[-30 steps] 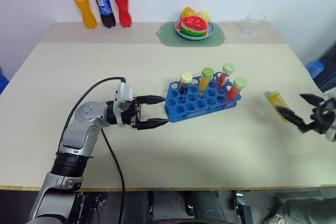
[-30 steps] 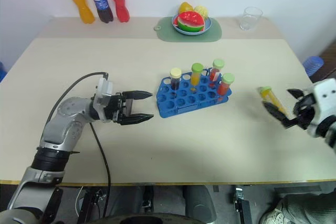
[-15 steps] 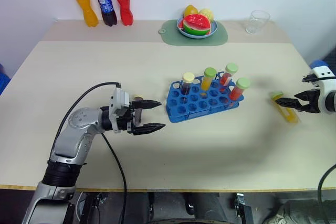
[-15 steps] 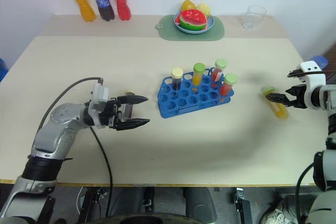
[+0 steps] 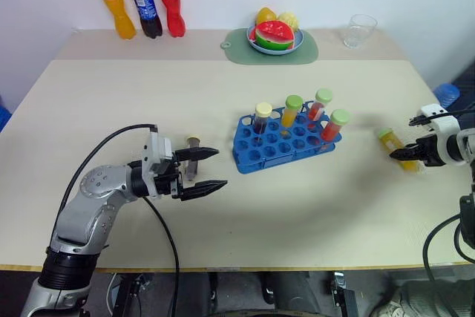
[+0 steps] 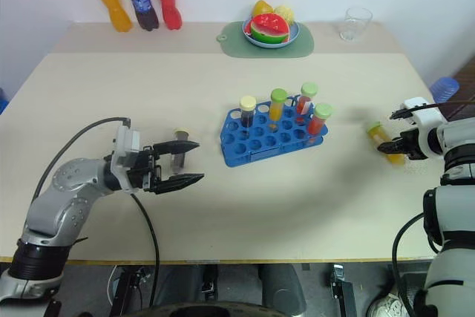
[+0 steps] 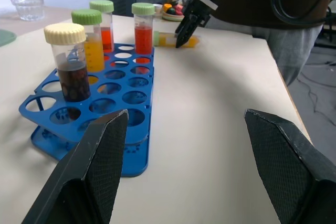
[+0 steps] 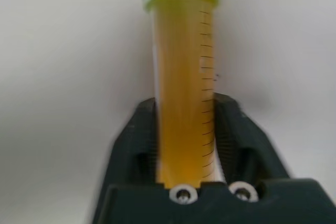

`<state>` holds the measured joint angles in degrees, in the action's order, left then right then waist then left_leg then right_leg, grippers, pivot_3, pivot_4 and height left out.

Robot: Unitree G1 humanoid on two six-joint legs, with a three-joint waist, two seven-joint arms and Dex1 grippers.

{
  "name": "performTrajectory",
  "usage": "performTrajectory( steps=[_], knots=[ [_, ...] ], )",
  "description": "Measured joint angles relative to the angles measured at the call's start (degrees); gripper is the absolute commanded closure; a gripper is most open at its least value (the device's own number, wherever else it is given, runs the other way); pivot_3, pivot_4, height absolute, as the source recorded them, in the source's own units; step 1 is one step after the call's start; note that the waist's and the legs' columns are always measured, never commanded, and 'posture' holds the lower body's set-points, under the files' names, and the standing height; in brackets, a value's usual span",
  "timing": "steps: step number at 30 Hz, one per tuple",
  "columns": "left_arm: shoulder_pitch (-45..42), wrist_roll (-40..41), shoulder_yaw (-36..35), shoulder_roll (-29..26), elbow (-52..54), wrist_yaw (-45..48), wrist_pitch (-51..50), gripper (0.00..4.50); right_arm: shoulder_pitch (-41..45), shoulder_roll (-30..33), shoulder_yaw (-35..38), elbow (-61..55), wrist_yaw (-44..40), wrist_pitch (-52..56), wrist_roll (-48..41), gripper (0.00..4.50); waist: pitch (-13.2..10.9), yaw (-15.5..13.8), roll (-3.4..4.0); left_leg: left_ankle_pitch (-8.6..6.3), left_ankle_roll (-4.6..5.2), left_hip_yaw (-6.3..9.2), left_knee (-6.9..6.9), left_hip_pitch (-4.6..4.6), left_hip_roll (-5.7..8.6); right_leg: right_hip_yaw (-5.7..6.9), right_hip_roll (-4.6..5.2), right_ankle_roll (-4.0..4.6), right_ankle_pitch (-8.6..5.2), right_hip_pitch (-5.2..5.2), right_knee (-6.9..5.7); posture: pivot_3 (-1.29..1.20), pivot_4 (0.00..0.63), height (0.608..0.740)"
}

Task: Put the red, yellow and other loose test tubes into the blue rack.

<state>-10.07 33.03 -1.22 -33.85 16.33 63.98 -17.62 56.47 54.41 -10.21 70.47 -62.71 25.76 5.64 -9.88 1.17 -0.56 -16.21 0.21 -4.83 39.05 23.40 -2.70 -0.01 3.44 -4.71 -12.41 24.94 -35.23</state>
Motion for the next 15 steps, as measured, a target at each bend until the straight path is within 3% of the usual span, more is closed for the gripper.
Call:
performTrajectory(
  steps=[10,15],
  knots=[
    [-3.82,-0.11,1.44,1.27,-2.44,0.22,0.59,0.84,-4.01,1.64,4.38,-4.73,-2.32,-3.16,-1.66,3.69,-0.01,-0.48,0.04,0.00,0.00,-0.05,0.00,0.01,0.01,-0.01,0.02,-0.02,0.01,-0.01,0.00,0.00,0.150,0.740],
    [-7.17,-1.11,3.60,3.16,-7.30,2.36,2.15,0.84,-34.50,4.82,23.59,-41.30,-4.24,5.79,-14.77,3.69,0.03,-2.10,0.09,0.00,-0.01,0.12,-0.01,0.03,0.03,0.13,0.02,-0.23,0.09,-0.07,-0.02,0.00,0.150,0.740]
  ],
)
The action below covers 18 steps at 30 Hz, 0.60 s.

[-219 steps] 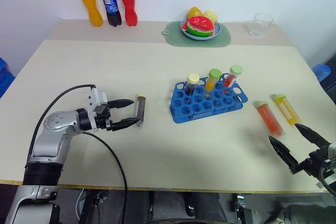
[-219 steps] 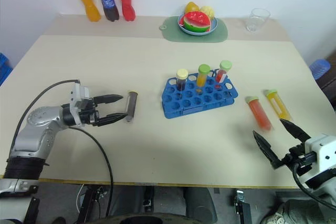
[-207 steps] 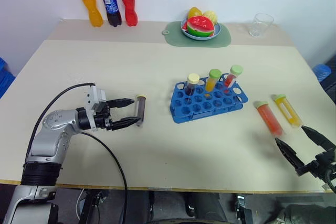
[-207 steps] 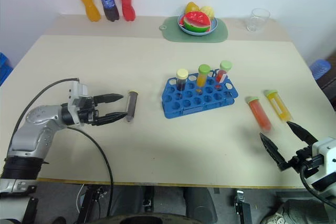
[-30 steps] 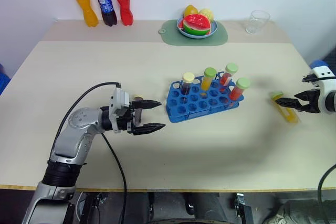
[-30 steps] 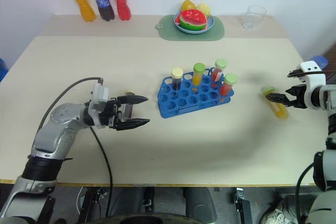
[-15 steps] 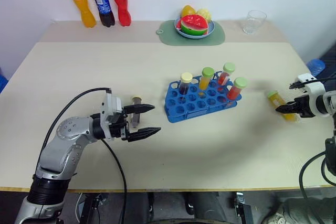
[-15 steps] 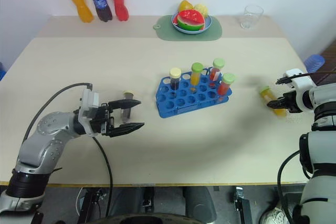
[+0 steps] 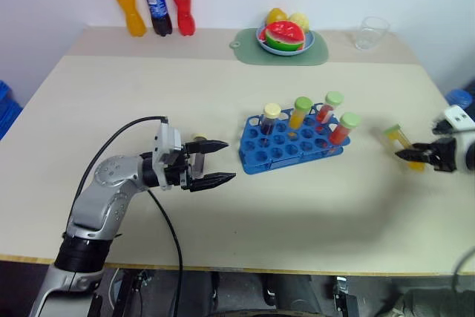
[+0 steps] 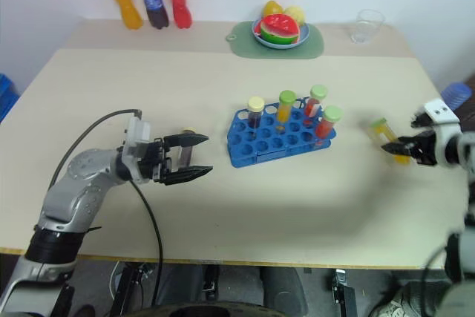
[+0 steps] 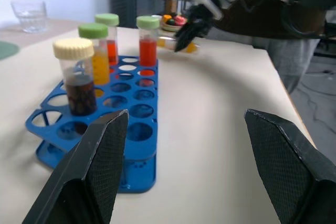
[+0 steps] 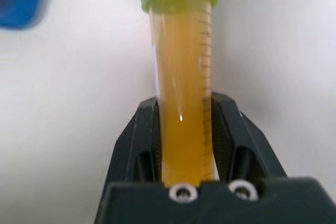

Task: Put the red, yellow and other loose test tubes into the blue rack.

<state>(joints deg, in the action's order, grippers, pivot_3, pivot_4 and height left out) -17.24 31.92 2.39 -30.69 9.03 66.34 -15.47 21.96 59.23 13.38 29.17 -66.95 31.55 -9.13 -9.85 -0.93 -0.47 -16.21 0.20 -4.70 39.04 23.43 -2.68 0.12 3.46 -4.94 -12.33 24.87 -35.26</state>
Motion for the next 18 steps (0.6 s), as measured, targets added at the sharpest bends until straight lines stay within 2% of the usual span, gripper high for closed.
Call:
performTrajectory(
  steps=[2,5,7,9,12,15,18],
  knots=[
    [-1.92,-0.37,0.85,0.86,-2.67,1.30,0.79,0.84,-14.56,-3.71,9.43,-19.11,1.69,3.39,-3.84,3.69,0.04,-0.14,0.03,-0.01,-0.01,0.06,0.01,-0.01,-0.03,0.03,-0.06,-0.01,-0.02,-0.03,0.01,0.00,0.150,0.740],
    [-5.22,-1.02,2.06,2.33,-5.90,3.39,1.92,0.84,-27.49,-11.54,17.66,-38.80,4.19,5.76,-9.59,3.69,0.04,0.44,0.05,-0.01,-0.01,0.08,0.05,-0.08,-0.03,0.00,-0.07,0.14,-0.12,-0.09,0.03,0.00,0.150,0.740],
    [-6.78,-1.48,2.59,2.88,-7.89,4.60,2.74,0.84,-31.83,-16.27,19.37,-47.52,6.45,4.97,-11.95,3.69,0.04,1.04,0.03,-0.01,-0.01,0.11,0.08,-0.24,-0.05,-0.02,-0.07,0.14,-0.11,-0.21,0.02,0.00,0.150,0.740],
    [-8.16,-1.72,3.09,3.97,-10.05,5.83,3.55,0.84,-32.53,-22.24,19.36,-52.86,10.21,1.71,-12.97,3.69,0.05,1.70,-0.02,0.00,-0.02,0.14,0.11,-0.30,-0.05,-0.02,-0.07,0.12,-0.13,-0.26,0.02,0.00,0.150,0.740],
    [-10.00,-2.52,3.78,5.09,-12.72,7.35,4.40,0.84,-31.31,-31.38,14.63,-56.13,18.05,-8.30,-10.32,3.69,0.06,2.01,-0.01,0.00,-0.02,0.15,0.06,-0.29,-0.06,-0.03,-0.13,0.22,-0.08,-0.23,-0.02,0.00,0.150,0.740],
    [-10.74,-2.76,3.73,5.29,-14.04,8.20,5.07,0.84,-27.66,-39.45,8.32,-55.71,24.77,-16.80,-7.37,3.69,0.06,1.91,0.01,0.01,-0.01,0.13,0.04,-0.18,-0.07,-0.04,-0.18,0.23,-0.09,-0.15,-0.03,0.00,0.150,0.740],
    [-10.78,-2.94,3.68,5.57,-14.97,8.65,5.25,0.84,-22.96,-44.19,3.68,-52.04,30.64,-25.35,-3.32,3.69,0.06,1.70,0.00,0.01,-0.02,0.10,0.09,-0.13,-0.06,-0.04,-0.16,0.23,-0.08,-0.14,-0.02,0.00,0.150,0.740]
  ],
)
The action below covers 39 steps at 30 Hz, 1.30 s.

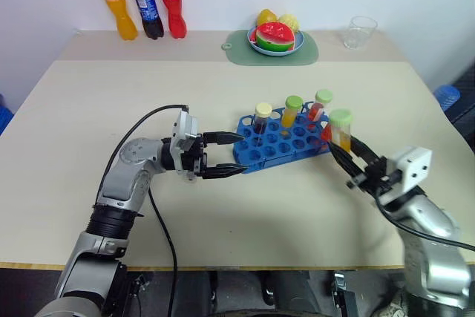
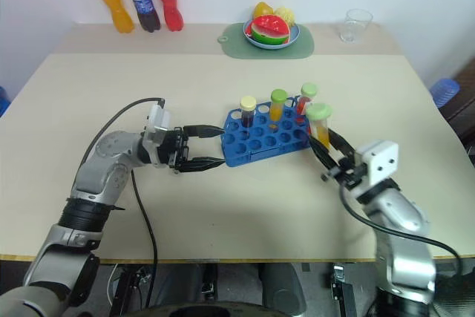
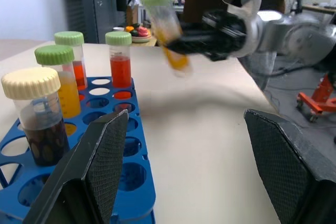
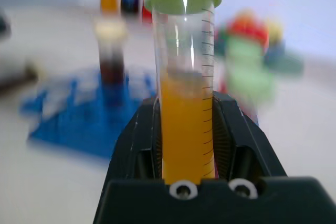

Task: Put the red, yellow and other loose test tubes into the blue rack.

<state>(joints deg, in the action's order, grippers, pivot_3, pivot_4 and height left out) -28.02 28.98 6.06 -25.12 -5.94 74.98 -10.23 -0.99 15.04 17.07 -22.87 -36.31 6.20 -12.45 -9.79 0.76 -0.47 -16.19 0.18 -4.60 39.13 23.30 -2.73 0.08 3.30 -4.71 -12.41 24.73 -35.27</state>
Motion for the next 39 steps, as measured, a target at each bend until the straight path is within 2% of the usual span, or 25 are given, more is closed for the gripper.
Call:
performTrajectory(
  steps=[6,13,32,36,38,39],
  knots=[
    [0.32,-0.28,-0.24,-0.34,-0.17,-0.16,0.20,0.84,6.74,-4.91,-6.67,13.55,7.48,-13.87,5.89,3.69,0.00,-0.02,-0.01,0.00,0.00,-0.01,0.00,0.02,0.02,0.00,0.03,0.00,0.00,-0.01,0.01,0.00,0.150,0.740],
    [2.76,-0.25,-1.16,-1.55,1.86,-1.72,0.24,0.84,8.82,-5.99,-10.39,23.93,10.55,-22.77,7.15,3.69,0.00,0.09,-0.01,0.00,0.00,-0.01,-0.02,0.00,0.01,0.00,0.03,0.00,0.00,-0.01,-0.01,0.00,0.150,0.740],
    [5.32,-0.19,-2.69,-2.49,5.74,-4.28,-0.82,0.84,13.21,-6.61,-14.05,34.99,10.33,-30.25,4.70,3.69,0.00,0.34,-0.02,0.01,0.00,-0.03,-0.02,-0.08,-0.01,-0.02,0.02,0.00,0.00,-0.03,-0.10,0.00,0.150,0.740],
    [5.45,0.04,-2.76,-2.46,5.78,-4.89,-1.59,0.84,12.12,-5.72,-14.05,34.65,8.20,-29.59,2.14,1.79,0.00,0.26,-0.02,0.01,0.00,-0.02,-0.02,-0.07,-0.01,-0.02,0.02,0.00,0.00,-0.03,-0.10,0.00,0.150,0.740],
    [5.57,0.43,-2.81,-2.33,5.79,-5.26,-1.88,0.84,11.13,-4.95,-14.79,34.55,8.11,-29.84,3.15,0.70,0.00,0.23,-0.01,0.00,0.00,-0.03,-0.02,-0.07,-0.02,-0.02,0.03,0.00,0.00,-0.02,-0.09,0.00,0.150,0.740],
    [5.58,0.48,-2.81,-2.21,5.80,-5.32,-1.94,0.84,10.71,-4.39,-14.86,34.31,8.26,-30.04,3.85,0.30,0.00,0.22,-0.01,0.00,0.00,-0.03,-0.02,-0.06,-0.01,-0.02,0.03,0.00,0.00,-0.03,-0.09,0.00,0.150,0.740]
  ],
)
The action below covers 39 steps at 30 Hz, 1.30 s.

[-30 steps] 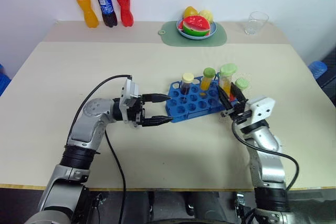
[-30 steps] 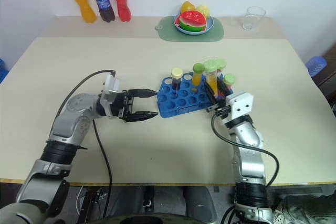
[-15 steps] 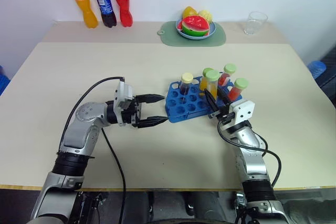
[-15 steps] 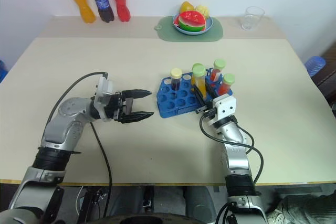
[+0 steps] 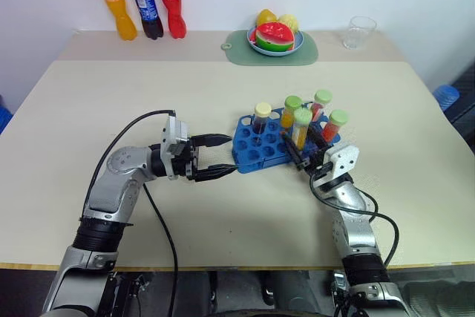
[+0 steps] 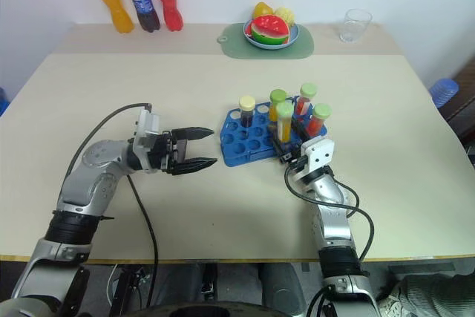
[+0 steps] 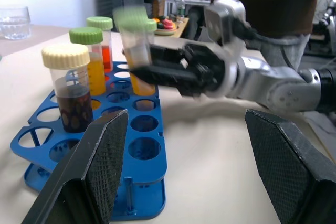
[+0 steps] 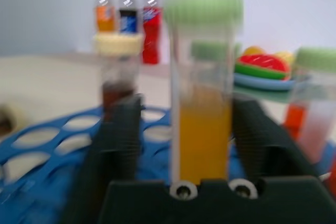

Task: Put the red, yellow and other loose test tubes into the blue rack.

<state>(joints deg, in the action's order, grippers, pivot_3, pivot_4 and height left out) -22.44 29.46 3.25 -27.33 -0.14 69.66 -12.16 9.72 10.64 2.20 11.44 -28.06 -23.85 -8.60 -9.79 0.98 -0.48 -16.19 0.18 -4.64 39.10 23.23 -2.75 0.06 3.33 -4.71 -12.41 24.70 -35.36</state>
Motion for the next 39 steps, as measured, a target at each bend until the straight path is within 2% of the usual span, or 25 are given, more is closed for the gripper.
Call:
performTrajectory(
  steps=[6,9,16,20,22,26,28,34,39],
  knots=[
    [0.06,0.92,-0.56,1.49,0.03,-1.83,-0.86,0.84,-3.31,4.81,0.21,-5.91,0.26,0.12,1.64,0.30,0.00,-0.27,0.00,0.00,0.00,0.01,0.01,0.03,0.03,0.00,0.04,0.00,0.00,0.00,0.03,0.00,0.150,0.740],
    [-0.07,2.64,-2.11,2.66,0.73,-5.26,-3.59,0.84,-7.57,9.26,0.59,-12.96,-0.66,3.66,1.61,0.30,0.00,-0.30,-0.02,0.00,0.00,0.02,0.01,0.04,0.03,0.00,0.06,-0.01,-0.01,0.00,0.03,0.00,0.150,0.740],
    [-0.30,2.96,-6.78,2.49,8.42,-24.87,-15.44,0.84,-26.63,23.55,5.69,-31.34,-10.60,16.51,-6.99,0.30,-0.03,-0.39,-0.11,0.00,0.00,0.11,0.01,-0.02,0.04,0.01,0.11,-0.06,-0.03,-0.07,0.05,0.00,0.150,0.740],
    [-1.91,3.55,-7.53,-0.08,13.85,-37.16,-32.55,0.84,-31.37,28.73,12.29,-33.80,-16.53,18.81,-13.21,0.30,-0.08,-0.25,-0.20,-0.01,0.00,0.12,0.01,-0.18,0.03,-0.02,0.10,-0.07,-0.03,-0.14,0.02,0.00,0.150,0.740],
    [-5.90,3.73,-8.16,-1.15,13.87,-43.03,-43.39,0.84,-30.82,31.41,14.98,-33.94,-18.77,19.82,-15.13,0.30,-0.12,-0.33,-0.27,0.00,0.00,0.14,0.03,-0.17,0.05,-0.01,0.08,-0.09,-0.05,-0.15,0.01,0.00,0.150,0.740],
    [-17.41,5.35,-15.59,1.96,13.23,-52.77,-69.82,0.84,-25.48,36.03,17.29,-34.00,-23.29,22.33,-18.23,0.30,-0.16,-0.33,-0.41,-0.01,0.00,0.18,0.01,-0.15,0.07,-0.01,0.05,-0.13,-0.07,-0.17,0.06,0.00,0.150,0.740],
    [-19.45,6.67,-16.54,1.94,13.04,-54.54,-76.37,0.84,-23.68,36.62,17.19,-33.95,-24.64,23.18,-19.02,0.30,-0.15,-0.30,-0.39,-0.01,0.00,0.17,-0.07,-0.16,0.08,-0.01,0.03,-0.21,-0.10,-0.17,0.06,0.00,0.150,0.740],
    [-21.57,19.02,-14.42,-3.92,2.43,-63.98,-79.86,0.84,-20.35,37.80,15.72,-32.24,-29.40,24.76,-19.23,0.30,-0.17,-0.42,-0.43,-0.01,0.00,0.24,-0.10,-0.15,0.04,0.02,0.02,-0.21,-0.11,-0.12,-0.02,0.00,0.150,0.740],
    [-29.33,35.49,-12.96,-5.19,-12.38,-82.14,-79.86,0.84,-17.38,37.80,12.94,-30.98,-33.25,24.87,-19.22,0.30,-0.20,-1.13,-0.49,0.00,0.00,0.22,-0.01,-0.13,0.23,-0.02,0.30,-0.21,-0.10,-0.15,-0.01,0.00,0.150,0.740]
  ],
)
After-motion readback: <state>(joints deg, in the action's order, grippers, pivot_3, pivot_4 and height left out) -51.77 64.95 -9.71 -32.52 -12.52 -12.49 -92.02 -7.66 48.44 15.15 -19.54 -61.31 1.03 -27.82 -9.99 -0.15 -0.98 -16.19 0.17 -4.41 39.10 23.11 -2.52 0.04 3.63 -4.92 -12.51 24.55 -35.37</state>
